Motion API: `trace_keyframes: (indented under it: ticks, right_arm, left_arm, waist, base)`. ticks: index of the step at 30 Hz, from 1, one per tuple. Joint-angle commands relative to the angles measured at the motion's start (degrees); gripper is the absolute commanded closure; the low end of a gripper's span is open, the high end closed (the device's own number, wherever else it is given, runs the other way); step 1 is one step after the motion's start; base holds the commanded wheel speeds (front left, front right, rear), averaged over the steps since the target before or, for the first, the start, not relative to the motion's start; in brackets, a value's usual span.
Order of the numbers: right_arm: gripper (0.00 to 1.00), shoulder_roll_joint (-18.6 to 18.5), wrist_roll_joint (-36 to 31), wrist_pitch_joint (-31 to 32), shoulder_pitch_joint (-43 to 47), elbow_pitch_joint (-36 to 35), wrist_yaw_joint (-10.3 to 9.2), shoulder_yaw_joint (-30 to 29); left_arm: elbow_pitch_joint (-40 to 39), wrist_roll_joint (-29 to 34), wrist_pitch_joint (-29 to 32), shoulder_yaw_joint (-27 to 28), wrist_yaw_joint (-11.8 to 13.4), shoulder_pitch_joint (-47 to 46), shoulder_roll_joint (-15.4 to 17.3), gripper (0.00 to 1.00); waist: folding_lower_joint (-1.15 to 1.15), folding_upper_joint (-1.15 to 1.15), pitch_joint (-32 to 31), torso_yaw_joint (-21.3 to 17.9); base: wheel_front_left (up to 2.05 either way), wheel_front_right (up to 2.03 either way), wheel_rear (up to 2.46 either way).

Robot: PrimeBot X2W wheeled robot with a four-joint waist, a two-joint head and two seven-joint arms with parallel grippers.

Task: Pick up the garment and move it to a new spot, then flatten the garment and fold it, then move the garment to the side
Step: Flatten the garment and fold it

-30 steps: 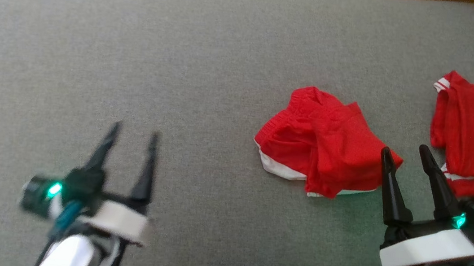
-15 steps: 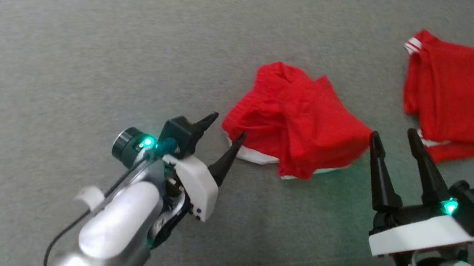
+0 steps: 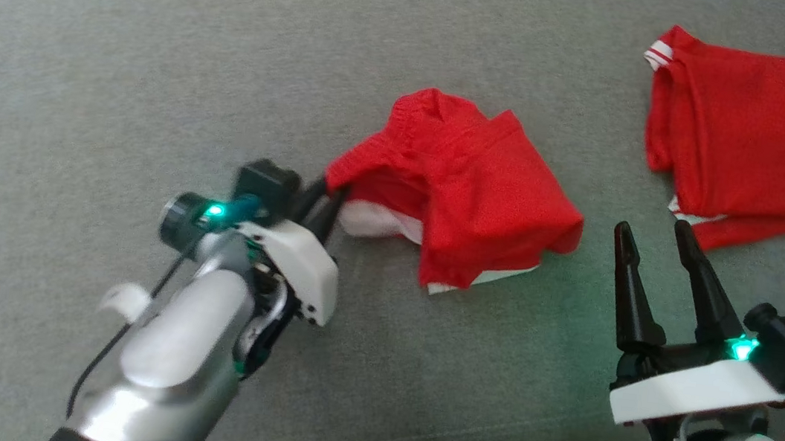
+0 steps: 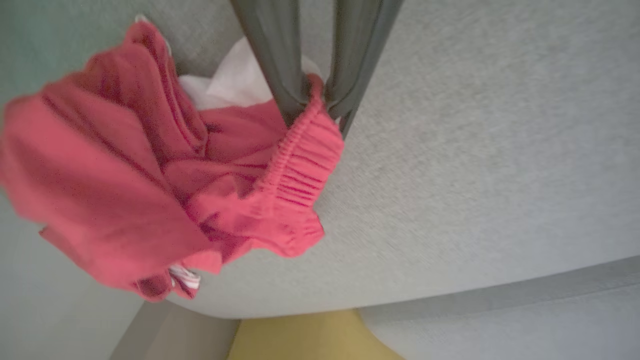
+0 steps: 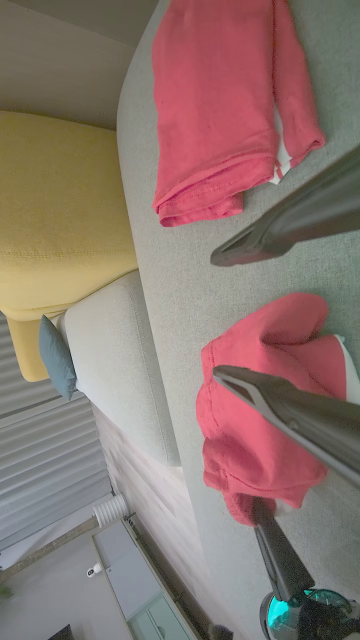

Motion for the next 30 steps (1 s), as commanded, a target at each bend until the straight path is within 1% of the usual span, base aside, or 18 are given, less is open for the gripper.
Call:
trace_keyframes:
  ticks: [1, 6, 7, 10, 12, 15, 19, 20, 21, 23, 25, 30]
  right_arm:
    - [0.0, 0.16, 0.36, -0.45, -1.19, -1.77, 0.2, 0.81]
    - [0.0, 0.23, 0.73, 0.0, -0.81, -1.72, 0.2, 0.47]
    - [0.0, 0.23, 0.73, 0.0, -0.81, -1.72, 0.2, 0.47]
    - [0.0, 0.07, 0.72, 0.34, -0.68, -1.8, 0.2, 0.2]
    - [0.0, -0.09, 0.67, 0.6, -0.62, -1.93, 0.2, -0.07]
    - [0.0, -0.61, 0.0, 1.02, -0.7, -2.2, 0.2, -0.26]
    - [0.0, -0.83, -0.56, 1.43, -0.67, -2.63, 0.2, -0.48]
    - [0.0, -0.88, -0.66, 1.54, -0.66, -2.69, 0.2, -0.52]
    - [0.0, -0.89, -0.71, 1.65, -0.62, -2.73, 0.2, -0.57]
    - [0.0, -1.07, -0.95, 1.87, -0.53, -2.87, 0.2, -0.52]
    - [0.0, -1.37, -1.39, 2.07, -0.45, -3.14, 0.2, -0.52]
    - [0.0, -1.65, -2.34, 3.08, 0.09, -3.94, 0.2, -1.05]
  left_arm:
    - [-3.37, -0.84, -1.41, 3.15, 1.32, 0.34, 1.74, 1.0]
    - [-10.52, -1.93, -2.34, 6.69, 6.27, 6.87, 5.5, 1.0]
    - [-10.52, -1.93, -2.34, 6.69, 6.27, 6.87, 5.5, 1.0]
    - [-16.04, -2.75, -1.47, 8.6, 9.22, 12.11, 7.84, 1.0]
    - [-19.64, -3.33, -0.41, 9.35, 10.68, 15.43, 8.99, 1.0]
    - [-24.13, -4.0, 1.18, 9.91, 12.34, 19.39, 10.12, 1.0]
    - [-27.06, -4.28, 2.6, 9.68, 13.39, 21.79, 10.61, 1.0]
    - [-27.39, -4.44, 2.8, 9.63, 13.58, 22.08, 10.47, 0.46]
    - [-27.52, -4.46, 3.0, 9.49, 13.75, 22.32, 10.41, 0.0]
    - [-27.8, -4.24, 2.74, 9.24, 13.98, 22.65, 10.36, 0.0]
    - [-28.25, -3.4, 1.19, 9.19, 14.58, 22.81, 10.35, 0.0]
    - [-30.61, -0.69, -4.62, 10.42, 17.17, 22.82, 10.34, 0.0]
  waist:
    - [0.0, 0.0, -0.42, 1.1]
    - [0.0, 0.0, -1.19, 3.8]
    - [0.0, 0.0, -1.19, 3.8]
    - [0.0, 0.0, -1.57, 5.49]
    - [0.0, 0.0, -1.74, 6.61]
    - [0.0, 0.0, -1.85, 7.81]
    - [0.0, 0.0, -2.13, 8.9]
    - [0.0, 0.0, -2.26, 9.05]
    - [0.0, 0.0, -2.47, 9.19]
    - [0.0, 0.0, -2.97, 9.36]
    - [0.0, 0.0, -3.6, 9.48]
    - [0.0, 0.0, -5.29, 9.72]
  base:
    - [0.0, 0.0, 0.0]
    - [0.0, 0.0, 0.0]
    - [0.0, 0.0, 0.0]
    - [0.0, 0.0, 0.0]
    - [0.0, 0.0, 0.0]
    - [0.0, 0.0, 0.0]
    - [0.0, 0.0, 0.0]
    - [0.0, 0.0, 0.0]
    - [0.0, 0.0, 0.0]
    - [0.0, 0.0, 0.0]
    - [0.0, 0.0, 0.0]
    - [0.0, 0.0, 0.0]
